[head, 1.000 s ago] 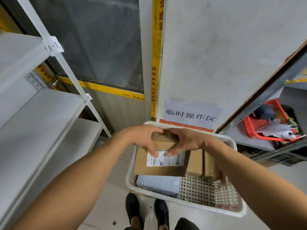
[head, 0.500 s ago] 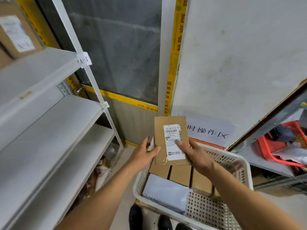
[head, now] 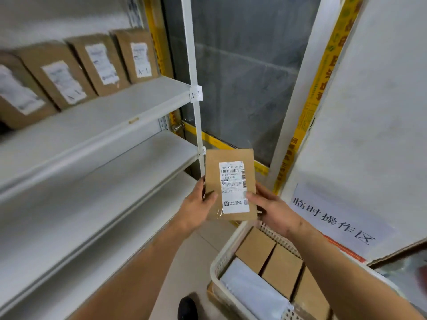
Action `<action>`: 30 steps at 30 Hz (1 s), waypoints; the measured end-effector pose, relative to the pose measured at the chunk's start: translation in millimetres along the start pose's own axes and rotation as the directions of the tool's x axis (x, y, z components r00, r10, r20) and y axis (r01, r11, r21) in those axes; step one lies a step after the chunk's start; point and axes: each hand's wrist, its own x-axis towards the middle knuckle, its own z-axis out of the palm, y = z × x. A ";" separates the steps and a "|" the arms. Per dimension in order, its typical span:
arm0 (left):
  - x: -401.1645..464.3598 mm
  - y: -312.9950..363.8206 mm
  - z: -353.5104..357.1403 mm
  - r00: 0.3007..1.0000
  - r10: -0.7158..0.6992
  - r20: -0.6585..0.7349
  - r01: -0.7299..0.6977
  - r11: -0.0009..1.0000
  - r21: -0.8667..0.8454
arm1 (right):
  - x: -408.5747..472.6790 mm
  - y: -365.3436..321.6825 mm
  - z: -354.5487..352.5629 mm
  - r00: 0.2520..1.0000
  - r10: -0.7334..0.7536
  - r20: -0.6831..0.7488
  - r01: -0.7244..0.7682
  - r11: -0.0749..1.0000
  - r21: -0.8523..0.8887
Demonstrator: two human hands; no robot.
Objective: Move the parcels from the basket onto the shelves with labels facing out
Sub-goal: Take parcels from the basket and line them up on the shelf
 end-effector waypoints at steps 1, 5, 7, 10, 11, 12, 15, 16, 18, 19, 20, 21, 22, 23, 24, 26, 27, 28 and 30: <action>-3.5 4.6 -11.4 0.999 0.023 -0.040 -0.023 1.000 -0.007 | 5.1 -8.1 12.1 1.000 -0.024 0.010 0.024 1.000 -0.001; -16.4 12.0 -67.5 0.978 0.054 -0.199 -0.059 0.998 -0.020 | 26.9 -37.6 67.4 0.992 -0.102 0.071 0.105 0.994 -0.036; -23.9 11.4 -98.8 0.959 0.082 -0.272 -0.089 0.996 -0.016 | 39.6 -51.7 95.7 0.984 -0.144 0.103 0.150 0.987 -0.055; -38.8 12.0 -147.0 0.907 0.163 -0.388 -0.185 0.983 -0.020 | 59.1 -75.2 141.6 0.969 -0.201 0.141 0.219 0.967 -0.128; -44.6 11.3 -162.9 0.889 0.180 -0.421 -0.216 0.976 -0.039 | 65.4 -82.9 158.2 0.963 -0.220 0.157 0.242 0.960 -0.142; -49.9 9.5 -178.6 0.872 0.183 -0.455 -0.235 0.970 -0.061 | 71.7 -89.6 175.5 0.956 -0.242 0.169 0.268 0.951 -0.153; -64.6 -2.9 -227.4 0.825 0.201 -0.528 -0.291 0.952 -0.091 | 88.0 -106.0 232.2 0.931 -0.308 0.196 0.347 0.914 -0.210; -70.1 -6.9 -243.8 0.809 0.200 -0.553 -0.298 0.950 -0.092 | 93.0 -110.3 251.5 0.920 -0.326 0.216 0.371 0.901 -0.225; -79.0 -16.0 -276.3 0.778 0.208 -0.592 -0.308 0.949 -0.072 | 104.2 -117.4 288.6 0.897 -0.350 0.270 0.416 0.877 -0.242; -83.7 -20.2 -292.4 0.767 0.218 -0.604 -0.315 0.947 -0.059 | 109.3 -121.3 306.5 0.885 -0.356 0.301 0.434 0.865 -0.253; -88.1 -23.8 -308.2 0.755 0.225 -0.616 -0.323 0.945 -0.050 | 114.8 -125.3 323.6 0.873 -0.362 0.328 0.452 0.853 -0.261; -91.6 -27.6 -323.6 0.745 0.228 -0.627 -0.324 0.945 -0.040 | 120.5 -128.8 339.5 0.860 -0.371 0.350 0.472 0.839 -0.271; -94.2 -31.4 -338.5 0.732 0.227 -0.642 -0.318 0.948 -0.028 | 126.7 -131.9 355.2 0.848 -0.379 0.369 0.490 0.827 -0.275; -96.4 -35.3 -352.5 0.717 0.222 -0.660 -0.308 0.951 -0.016 | 132.0 -135.5 369.7 0.839 -0.383 0.388 0.502 0.819 -0.277; -97.7 -39.6 -365.3 0.704 0.217 -0.677 -0.303 0.953 -0.009 | 138.7 -138.5 382.7 0.831 -0.381 0.404 0.509 0.815 -0.279; -99.3 -47.1 -387.6 0.679 0.207 -0.704 -0.288 0.958 0.004 | 150.9 -145.2 406.1 0.820 -0.367 0.439 0.516 0.806 -0.290; -99.8 -49.5 -396.7 0.666 0.204 -0.718 -0.280 0.960 0.013 | 157.9 -148.0 416.7 0.815 -0.360 0.455 0.520 0.800 -0.298; -100.0 -51.3 -405.1 0.654 0.204 -0.729 -0.277 0.961 0.021 | 165.2 -150.5 426.9 0.810 -0.361 0.462 0.527 0.794 -0.303; -99.8 -52.0 -419.8 0.630 0.206 -0.749 -0.273 0.961 0.035 | 179.0 -155.1 445.6 0.803 -0.369 0.467 0.538 0.787 -0.302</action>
